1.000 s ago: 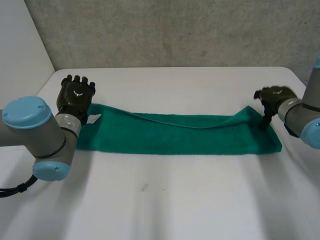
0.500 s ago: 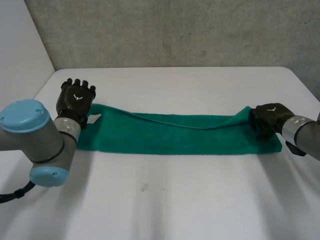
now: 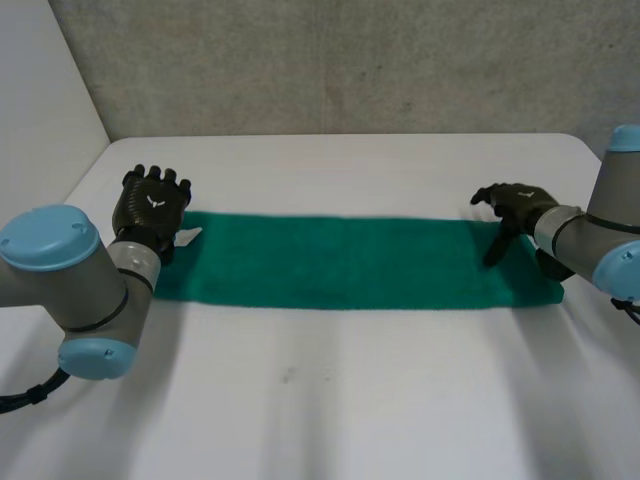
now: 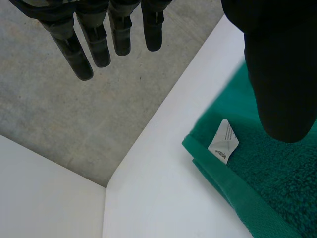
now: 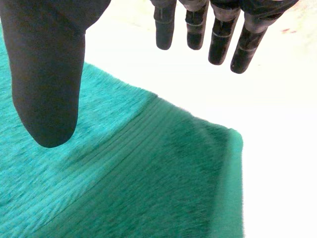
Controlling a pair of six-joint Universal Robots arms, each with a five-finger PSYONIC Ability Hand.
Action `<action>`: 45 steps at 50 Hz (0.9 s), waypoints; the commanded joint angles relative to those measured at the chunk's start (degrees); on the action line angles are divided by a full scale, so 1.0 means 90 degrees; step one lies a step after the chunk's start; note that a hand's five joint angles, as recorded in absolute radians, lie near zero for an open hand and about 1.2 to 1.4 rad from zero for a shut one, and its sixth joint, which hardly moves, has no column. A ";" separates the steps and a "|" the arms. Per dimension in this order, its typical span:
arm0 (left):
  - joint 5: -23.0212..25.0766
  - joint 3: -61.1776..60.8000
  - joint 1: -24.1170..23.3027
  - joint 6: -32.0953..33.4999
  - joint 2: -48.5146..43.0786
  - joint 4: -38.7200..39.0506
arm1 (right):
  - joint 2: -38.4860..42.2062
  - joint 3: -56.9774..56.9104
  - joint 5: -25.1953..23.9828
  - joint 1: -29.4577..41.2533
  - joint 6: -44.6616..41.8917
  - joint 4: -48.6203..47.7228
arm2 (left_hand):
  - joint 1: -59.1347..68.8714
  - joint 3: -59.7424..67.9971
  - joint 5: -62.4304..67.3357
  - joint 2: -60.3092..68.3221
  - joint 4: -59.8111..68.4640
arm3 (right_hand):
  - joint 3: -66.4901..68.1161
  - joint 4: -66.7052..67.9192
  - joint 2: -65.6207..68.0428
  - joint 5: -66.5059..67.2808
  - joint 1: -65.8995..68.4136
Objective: Fold the towel.
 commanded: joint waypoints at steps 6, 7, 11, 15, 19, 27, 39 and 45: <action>-0.0009 -0.0076 0.0009 -0.0001 0.0056 0.0000 | -0.0975 0.1516 -0.0252 -0.0076 -0.0097 -0.0221 | -0.0026 -0.0079 -0.0010 -0.0031 -0.0020 | -0.0225 -0.0333 -0.0284 -0.0376 -0.0151; 0.0000 -0.0096 0.0009 -0.0001 0.0066 0.0000 | -0.1073 0.1682 -0.0282 -0.0075 -0.0146 -0.0260 | -0.0026 -0.0080 -0.0010 -0.0031 -0.0021 | -0.0225 -0.0333 -0.0284 -0.0376 -0.0151; 0.0001 -0.0135 0.0009 -0.0001 0.0105 0.0000 | -0.1484 0.2483 -0.0419 -0.0212 -0.0673 -0.0396 | -0.0045 -0.0098 -0.0029 -0.0050 -0.0039 | -0.0069 -0.0177 -0.0128 -0.0220 0.0006; 0.0001 -0.0135 0.0009 -0.0001 0.0105 0.0000 | -0.1591 0.3001 -0.0419 -0.0583 -0.1074 -0.0553 | -0.0063 -0.0117 -0.0047 -0.0068 -0.0058 | 0.0848 0.0739 0.0789 0.0697 0.0922; 0.0001 -0.0135 0.0009 -0.0001 0.0115 0.0000 | -0.1582 0.3285 -0.0399 -0.0730 -0.1367 -0.0728 | -0.0064 -0.0117 -0.0048 -0.0069 -0.0058 | 0.1782 0.1674 0.1723 0.1632 0.1857; 0.0001 -0.0174 -0.0001 0.0009 0.0115 0.0000 | -0.1523 0.3412 -0.0321 -0.0974 -0.1416 -0.1100 | -0.0082 -0.0136 -0.0066 -0.0087 -0.0077 | 0.7540 0.7432 0.7481 0.7390 0.7615; -0.0009 -0.0203 -0.0011 0.0009 0.0173 0.0000 | -0.1874 0.3344 0.0831 -0.1676 -0.2439 -0.1793 | -0.0120 -0.0173 -0.0104 -0.0125 -0.0114 | 0.7553 0.7444 0.7494 0.7402 0.7627; 0.0010 -0.0359 0.0009 0.0009 0.0378 0.0000 | -0.2060 0.3111 0.1036 -0.1834 -0.3806 -0.1822 | -0.0157 -0.0210 -0.0141 -0.0162 -0.0151 | 0.7553 0.7444 0.7494 0.7402 0.7627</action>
